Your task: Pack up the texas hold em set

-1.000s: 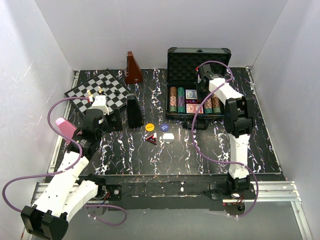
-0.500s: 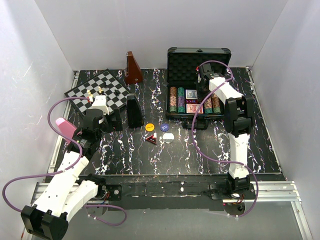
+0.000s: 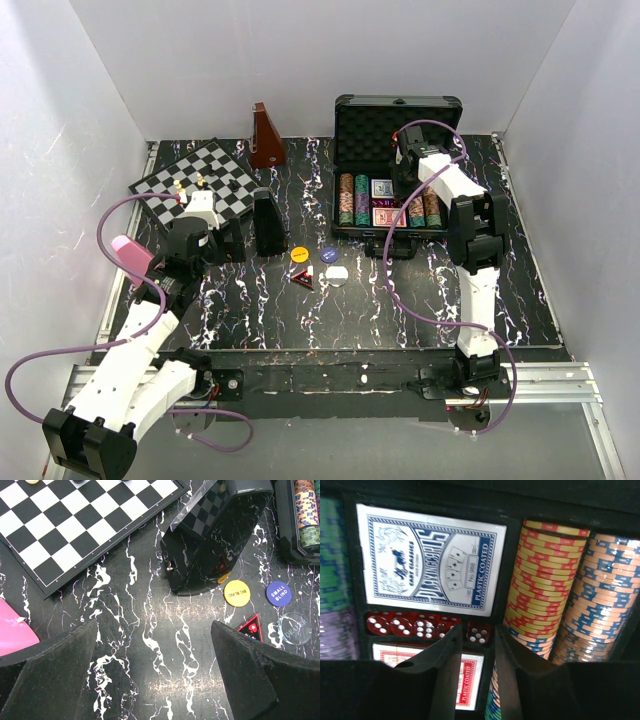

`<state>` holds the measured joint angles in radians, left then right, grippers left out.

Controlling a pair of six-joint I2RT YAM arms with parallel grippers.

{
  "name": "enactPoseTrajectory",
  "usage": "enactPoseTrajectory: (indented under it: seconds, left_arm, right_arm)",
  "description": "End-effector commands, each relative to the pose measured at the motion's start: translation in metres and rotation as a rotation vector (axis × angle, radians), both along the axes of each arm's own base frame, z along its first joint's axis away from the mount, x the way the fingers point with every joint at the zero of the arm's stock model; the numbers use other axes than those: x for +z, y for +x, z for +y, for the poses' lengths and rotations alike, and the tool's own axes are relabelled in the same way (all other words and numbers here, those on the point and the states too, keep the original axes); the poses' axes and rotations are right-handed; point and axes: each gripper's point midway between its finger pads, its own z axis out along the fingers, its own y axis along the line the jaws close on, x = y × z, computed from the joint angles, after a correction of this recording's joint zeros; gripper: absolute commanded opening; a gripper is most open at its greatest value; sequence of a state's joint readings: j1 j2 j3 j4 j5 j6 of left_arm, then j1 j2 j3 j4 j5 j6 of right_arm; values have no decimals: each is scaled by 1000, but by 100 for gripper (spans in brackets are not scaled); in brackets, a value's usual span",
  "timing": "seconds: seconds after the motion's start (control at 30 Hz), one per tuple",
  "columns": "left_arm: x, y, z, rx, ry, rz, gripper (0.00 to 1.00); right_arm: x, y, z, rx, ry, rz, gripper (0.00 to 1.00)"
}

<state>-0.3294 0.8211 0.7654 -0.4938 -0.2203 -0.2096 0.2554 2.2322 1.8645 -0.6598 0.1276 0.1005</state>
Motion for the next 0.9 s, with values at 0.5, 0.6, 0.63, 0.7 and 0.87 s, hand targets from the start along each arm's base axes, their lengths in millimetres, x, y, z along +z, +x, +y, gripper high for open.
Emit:
enactPoseTrajectory:
  seconds: [0.5,0.6,0.63,0.7,0.87]
  left_arm:
    - [13,2,0,-4,-3,-32,98]
    - [14,2,0,-3,-5,-34,98]
    - [14,2,0,-3,-5,-36,98]
    - [14,2,0,-4,-3,-33,98]
    - [14,1,0,-4,-4,-34,98]
  right_arm:
    - [29,14,7,-22,96,-70,48]
    - [25,11,3,-31,88,-54,50]
    - [24,11,2,-37,83,-52,50]
    - [20,8,0,-40,74,-40,52]
    - [16,6,1,-32,76,-25,52]
